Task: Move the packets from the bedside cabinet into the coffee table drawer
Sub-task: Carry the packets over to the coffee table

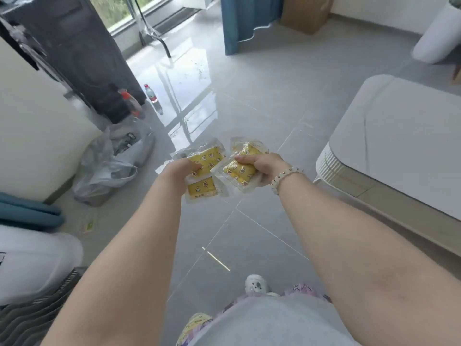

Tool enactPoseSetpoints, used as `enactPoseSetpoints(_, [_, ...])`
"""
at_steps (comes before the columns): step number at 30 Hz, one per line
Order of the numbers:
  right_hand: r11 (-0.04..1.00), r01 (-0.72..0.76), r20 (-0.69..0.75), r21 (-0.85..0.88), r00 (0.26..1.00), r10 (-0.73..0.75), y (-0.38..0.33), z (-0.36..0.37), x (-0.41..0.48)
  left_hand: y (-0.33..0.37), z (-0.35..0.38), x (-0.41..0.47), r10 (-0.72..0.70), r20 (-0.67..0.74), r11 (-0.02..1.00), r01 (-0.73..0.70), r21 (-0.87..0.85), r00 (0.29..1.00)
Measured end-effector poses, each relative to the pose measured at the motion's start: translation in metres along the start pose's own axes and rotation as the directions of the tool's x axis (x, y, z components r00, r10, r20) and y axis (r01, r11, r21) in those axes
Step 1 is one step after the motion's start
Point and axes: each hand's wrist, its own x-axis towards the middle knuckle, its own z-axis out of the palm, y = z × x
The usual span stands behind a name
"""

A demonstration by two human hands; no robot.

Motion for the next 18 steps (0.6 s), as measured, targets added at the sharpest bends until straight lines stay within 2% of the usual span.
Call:
enactPoseSetpoints(9, [0.974, 0.089, -0.254, 0.211, 0.967, -0.033, -0.007, -0.148, -0.024, 0.052, 0.160, -0.021, 0.098, 0.238, 0.967, -0.149, 0.208, 0.966])
enactPoseSetpoints(14, [0.954, 0.185, -0.477, 0.234, 0.877, -0.054, 0.002, -0.208, -0.068, 0.059, 0.239, -0.031, 0.101, 0.383, 0.921, -0.232, 0.313, 0.918])
enactPoseSetpoints(18, [0.931, 0.213, -0.574, 0.295, 0.819, -0.005, 0.015, -0.251, -0.079, 0.064, 0.299, -0.044, 0.092, 0.502, 0.838, -0.339, 0.427, 0.860])
